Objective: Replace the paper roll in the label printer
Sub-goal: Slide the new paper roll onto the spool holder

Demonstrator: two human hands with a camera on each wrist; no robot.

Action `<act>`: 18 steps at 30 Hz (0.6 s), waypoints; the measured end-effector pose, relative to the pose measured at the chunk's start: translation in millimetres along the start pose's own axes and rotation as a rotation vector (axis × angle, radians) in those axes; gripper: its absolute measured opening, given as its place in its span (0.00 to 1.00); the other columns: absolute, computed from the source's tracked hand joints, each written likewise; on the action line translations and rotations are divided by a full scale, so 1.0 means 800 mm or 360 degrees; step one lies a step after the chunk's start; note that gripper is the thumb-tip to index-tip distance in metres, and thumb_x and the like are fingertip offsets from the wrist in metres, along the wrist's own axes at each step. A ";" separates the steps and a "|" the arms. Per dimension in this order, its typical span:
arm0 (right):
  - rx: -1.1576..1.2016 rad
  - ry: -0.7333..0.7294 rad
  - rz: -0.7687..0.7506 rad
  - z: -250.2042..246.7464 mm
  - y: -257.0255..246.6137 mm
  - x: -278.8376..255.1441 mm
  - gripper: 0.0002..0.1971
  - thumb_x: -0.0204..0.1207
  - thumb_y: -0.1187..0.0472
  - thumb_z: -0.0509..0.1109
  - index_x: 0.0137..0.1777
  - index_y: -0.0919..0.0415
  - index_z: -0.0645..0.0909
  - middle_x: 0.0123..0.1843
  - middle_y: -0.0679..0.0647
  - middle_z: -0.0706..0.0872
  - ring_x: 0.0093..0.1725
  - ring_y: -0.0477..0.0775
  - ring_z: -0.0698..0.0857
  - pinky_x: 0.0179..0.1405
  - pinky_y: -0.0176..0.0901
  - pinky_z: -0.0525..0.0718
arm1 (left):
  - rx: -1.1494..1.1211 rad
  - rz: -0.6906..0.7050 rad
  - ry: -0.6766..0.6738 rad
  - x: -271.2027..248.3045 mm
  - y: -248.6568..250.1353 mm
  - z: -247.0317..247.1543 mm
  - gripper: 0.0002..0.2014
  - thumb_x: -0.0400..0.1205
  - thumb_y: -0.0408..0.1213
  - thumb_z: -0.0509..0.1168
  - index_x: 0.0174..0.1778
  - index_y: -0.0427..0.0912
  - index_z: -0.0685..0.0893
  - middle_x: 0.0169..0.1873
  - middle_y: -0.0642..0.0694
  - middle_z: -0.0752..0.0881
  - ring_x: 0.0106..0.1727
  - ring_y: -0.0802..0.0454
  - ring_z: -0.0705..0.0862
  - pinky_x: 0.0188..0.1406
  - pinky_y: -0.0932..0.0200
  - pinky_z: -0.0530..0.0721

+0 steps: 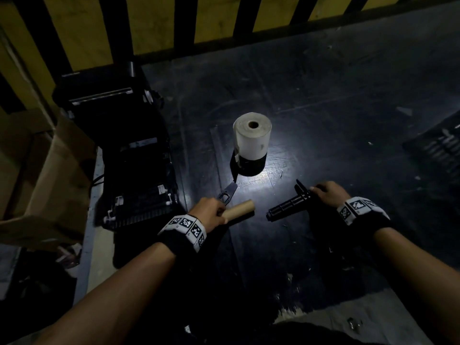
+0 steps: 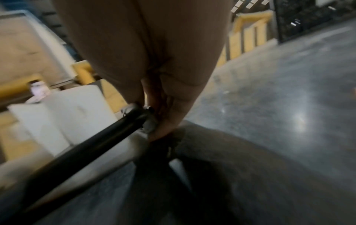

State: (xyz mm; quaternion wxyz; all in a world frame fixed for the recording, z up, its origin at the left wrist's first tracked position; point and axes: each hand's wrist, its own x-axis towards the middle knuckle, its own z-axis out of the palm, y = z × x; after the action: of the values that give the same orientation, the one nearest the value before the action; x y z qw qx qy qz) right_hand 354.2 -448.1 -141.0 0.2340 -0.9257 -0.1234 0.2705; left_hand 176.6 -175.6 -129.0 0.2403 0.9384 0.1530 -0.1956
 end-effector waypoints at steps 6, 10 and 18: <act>-0.0166 0.0100 -0.0014 -0.016 -0.026 -0.003 0.15 0.80 0.58 0.60 0.55 0.69 0.83 0.59 0.67 0.87 0.61 0.68 0.83 0.57 0.48 0.77 | -0.0090 0.0052 0.0063 0.010 0.018 -0.024 0.14 0.73 0.39 0.70 0.51 0.35 0.85 0.48 0.36 0.88 0.52 0.40 0.86 0.43 0.58 0.78; -0.0104 0.0391 -0.0290 -0.045 -0.088 0.004 0.17 0.79 0.54 0.64 0.54 0.68 0.84 0.56 0.68 0.88 0.58 0.67 0.84 0.55 0.50 0.78 | -0.0487 -0.0019 0.0428 0.048 0.037 -0.062 0.18 0.78 0.33 0.64 0.65 0.34 0.80 0.61 0.33 0.86 0.63 0.38 0.83 0.62 0.51 0.79; -0.0373 0.0330 -0.0645 -0.033 -0.220 0.066 0.26 0.74 0.41 0.63 0.64 0.59 0.77 0.62 0.63 0.86 0.61 0.64 0.83 0.60 0.53 0.79 | -0.1607 -0.0260 0.0510 0.148 0.052 -0.073 0.18 0.79 0.21 0.56 0.61 0.37 0.83 0.56 0.31 0.86 0.56 0.41 0.83 0.63 0.38 0.80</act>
State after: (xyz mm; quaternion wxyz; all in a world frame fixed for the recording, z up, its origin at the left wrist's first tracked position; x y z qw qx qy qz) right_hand 394.5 -287.7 -57.1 0.1858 -0.9257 -0.3122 0.1055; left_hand 313.6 -157.7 -117.7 0.6193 0.7093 0.3353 0.0301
